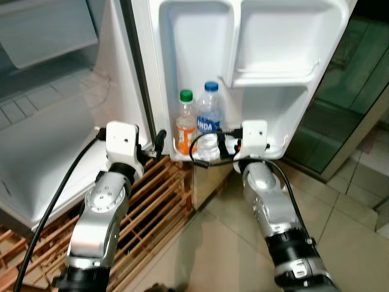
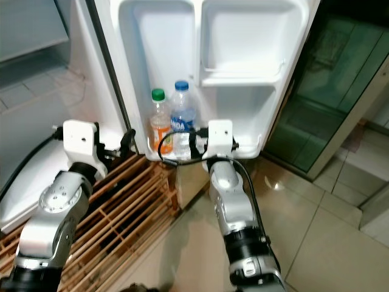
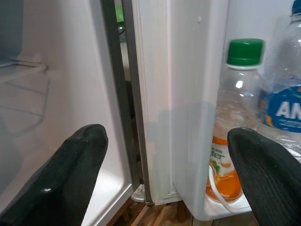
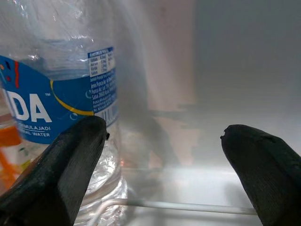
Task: Restocking fridge
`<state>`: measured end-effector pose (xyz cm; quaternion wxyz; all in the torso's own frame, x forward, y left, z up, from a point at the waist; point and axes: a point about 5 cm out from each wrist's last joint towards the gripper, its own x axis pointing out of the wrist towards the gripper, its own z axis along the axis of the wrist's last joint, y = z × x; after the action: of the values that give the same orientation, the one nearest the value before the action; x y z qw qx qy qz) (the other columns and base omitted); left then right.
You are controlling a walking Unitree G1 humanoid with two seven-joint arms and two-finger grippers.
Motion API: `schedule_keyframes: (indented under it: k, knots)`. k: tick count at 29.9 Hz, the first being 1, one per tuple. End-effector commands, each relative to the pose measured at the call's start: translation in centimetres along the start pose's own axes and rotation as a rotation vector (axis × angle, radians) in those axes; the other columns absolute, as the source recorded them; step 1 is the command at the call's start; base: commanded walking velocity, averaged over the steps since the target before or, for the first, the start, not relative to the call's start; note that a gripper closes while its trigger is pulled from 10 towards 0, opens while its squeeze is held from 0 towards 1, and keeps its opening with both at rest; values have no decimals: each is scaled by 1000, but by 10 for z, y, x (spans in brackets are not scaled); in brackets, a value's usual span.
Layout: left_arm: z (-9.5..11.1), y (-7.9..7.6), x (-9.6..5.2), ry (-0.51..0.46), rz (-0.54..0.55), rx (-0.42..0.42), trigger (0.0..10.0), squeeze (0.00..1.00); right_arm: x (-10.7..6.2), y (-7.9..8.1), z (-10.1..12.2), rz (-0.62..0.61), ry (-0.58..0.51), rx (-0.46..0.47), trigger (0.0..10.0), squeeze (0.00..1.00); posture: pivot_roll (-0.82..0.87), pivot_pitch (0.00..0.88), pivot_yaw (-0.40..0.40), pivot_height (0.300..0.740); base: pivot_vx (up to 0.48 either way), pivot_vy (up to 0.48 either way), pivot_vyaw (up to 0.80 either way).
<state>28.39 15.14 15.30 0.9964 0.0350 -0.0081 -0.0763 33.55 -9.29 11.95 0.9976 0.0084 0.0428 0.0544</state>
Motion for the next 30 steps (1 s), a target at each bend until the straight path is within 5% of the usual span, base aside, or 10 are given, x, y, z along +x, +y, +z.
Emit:
schedule_keyframes:
  k: [1,19,30]
  knots:
    - [3,2,-1,-7,10,8,10000,0,5,-1,3,-5,-11,-4,10000,0,-85,0,46,740,0,0,0]
    - [3,1,2,-5,5,8,10000,0,12,-14,-5,-69,-31,-87,10000,0,-83,0,47,740,0,0,0]
    - [2,1,2,-6,6,5,10000,0,-17,-13,-1,-51,-81,-64,10000,0,-92,0,41,740,0,0,0]
